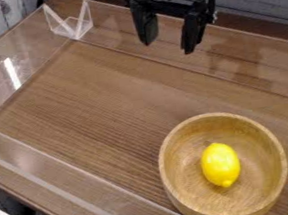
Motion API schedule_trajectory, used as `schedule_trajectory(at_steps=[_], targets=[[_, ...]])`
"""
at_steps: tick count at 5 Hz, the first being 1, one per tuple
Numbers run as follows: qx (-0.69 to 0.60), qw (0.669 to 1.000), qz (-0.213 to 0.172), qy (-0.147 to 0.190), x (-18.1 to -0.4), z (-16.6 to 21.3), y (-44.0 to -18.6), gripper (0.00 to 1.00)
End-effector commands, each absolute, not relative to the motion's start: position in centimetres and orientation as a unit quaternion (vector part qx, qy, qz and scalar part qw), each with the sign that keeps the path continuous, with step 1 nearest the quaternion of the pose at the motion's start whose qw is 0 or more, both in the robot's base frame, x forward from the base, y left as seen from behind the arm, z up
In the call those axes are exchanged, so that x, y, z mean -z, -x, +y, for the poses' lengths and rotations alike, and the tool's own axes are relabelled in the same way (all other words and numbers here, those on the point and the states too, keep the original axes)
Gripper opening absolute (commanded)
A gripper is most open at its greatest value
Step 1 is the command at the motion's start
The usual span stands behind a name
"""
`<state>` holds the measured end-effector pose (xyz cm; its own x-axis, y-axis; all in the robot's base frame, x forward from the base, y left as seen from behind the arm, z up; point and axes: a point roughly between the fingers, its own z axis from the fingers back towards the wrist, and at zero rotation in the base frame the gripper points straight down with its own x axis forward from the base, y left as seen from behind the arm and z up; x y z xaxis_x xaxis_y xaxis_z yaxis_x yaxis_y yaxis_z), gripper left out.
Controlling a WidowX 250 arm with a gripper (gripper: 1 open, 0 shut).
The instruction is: Remove the lemon from inside the brown bowl and put it on the table
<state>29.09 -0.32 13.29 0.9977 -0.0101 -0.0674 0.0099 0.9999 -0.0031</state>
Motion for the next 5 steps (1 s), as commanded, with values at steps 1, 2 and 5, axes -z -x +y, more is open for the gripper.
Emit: schedule_trajectory(at_steps=[1, 2, 5], targets=[[0.003, 0.999, 0.040, 0.004, -12.8, -0.9, -28.4, 1.00], [0.000, 0.999, 0.033, 0.009, -12.7, -3.0, -26.4, 1.00], [0.003, 1.000, 0.021, 0.021, -12.3, -6.7, -24.1, 1.00]])
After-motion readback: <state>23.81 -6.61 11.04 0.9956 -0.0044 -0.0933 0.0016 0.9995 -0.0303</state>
